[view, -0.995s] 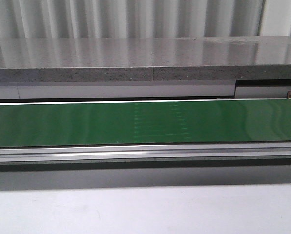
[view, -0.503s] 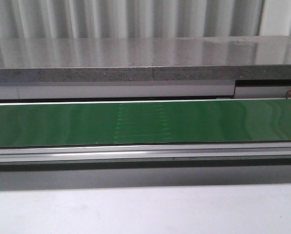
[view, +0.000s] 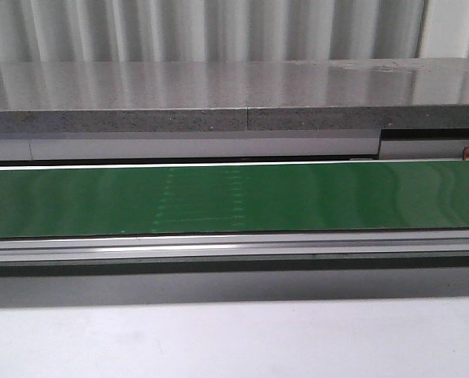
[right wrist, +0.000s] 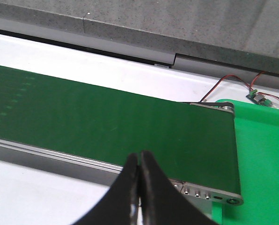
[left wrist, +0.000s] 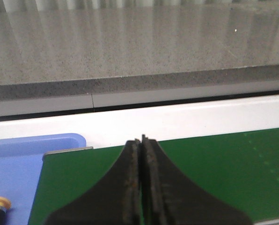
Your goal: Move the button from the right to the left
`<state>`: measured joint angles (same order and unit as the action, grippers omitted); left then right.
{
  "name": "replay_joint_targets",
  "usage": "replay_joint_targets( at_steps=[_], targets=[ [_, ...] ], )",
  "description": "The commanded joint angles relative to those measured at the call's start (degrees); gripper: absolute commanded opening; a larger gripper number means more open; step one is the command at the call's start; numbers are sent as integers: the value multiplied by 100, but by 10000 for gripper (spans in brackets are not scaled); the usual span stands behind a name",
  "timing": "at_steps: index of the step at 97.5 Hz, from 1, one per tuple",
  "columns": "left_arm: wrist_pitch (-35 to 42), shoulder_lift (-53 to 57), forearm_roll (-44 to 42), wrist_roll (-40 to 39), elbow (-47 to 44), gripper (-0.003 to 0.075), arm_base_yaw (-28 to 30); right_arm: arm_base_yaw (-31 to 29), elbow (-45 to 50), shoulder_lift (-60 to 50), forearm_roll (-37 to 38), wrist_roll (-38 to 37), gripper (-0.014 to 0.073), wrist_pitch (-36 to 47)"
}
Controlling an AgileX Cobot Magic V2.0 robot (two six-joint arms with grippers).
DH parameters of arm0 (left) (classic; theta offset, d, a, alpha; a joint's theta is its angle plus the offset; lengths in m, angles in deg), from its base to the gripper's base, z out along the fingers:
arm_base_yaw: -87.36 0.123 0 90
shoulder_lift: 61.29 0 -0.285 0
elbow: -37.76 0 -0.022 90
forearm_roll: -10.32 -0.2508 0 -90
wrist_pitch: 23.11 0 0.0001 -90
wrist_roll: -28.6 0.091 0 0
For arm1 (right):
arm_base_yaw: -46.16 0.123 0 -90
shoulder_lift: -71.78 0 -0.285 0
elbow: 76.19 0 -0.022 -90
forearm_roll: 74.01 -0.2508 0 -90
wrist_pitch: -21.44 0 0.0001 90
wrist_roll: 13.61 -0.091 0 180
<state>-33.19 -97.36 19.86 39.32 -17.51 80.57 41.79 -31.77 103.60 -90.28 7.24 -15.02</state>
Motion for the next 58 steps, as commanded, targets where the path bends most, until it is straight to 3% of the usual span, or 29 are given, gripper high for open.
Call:
replay_joint_targets(
  at_steps=[1,18,34,58],
  targets=[
    [1223,123,-236,-369,-165,-20,-75,5,-159,14,-57,29,-68,374],
    [1886,539,-469,-538,-841,-20,-23,5,-159,14,-57,29,-68,374],
    [1960,1086,-672,-636,-1428,-20,136,5,-159,14,-57,29,-68,374],
    [1960,2133,-1234,-1444,-2116,-20,271,5,-159,14,-57,29,-68,374]
  ],
)
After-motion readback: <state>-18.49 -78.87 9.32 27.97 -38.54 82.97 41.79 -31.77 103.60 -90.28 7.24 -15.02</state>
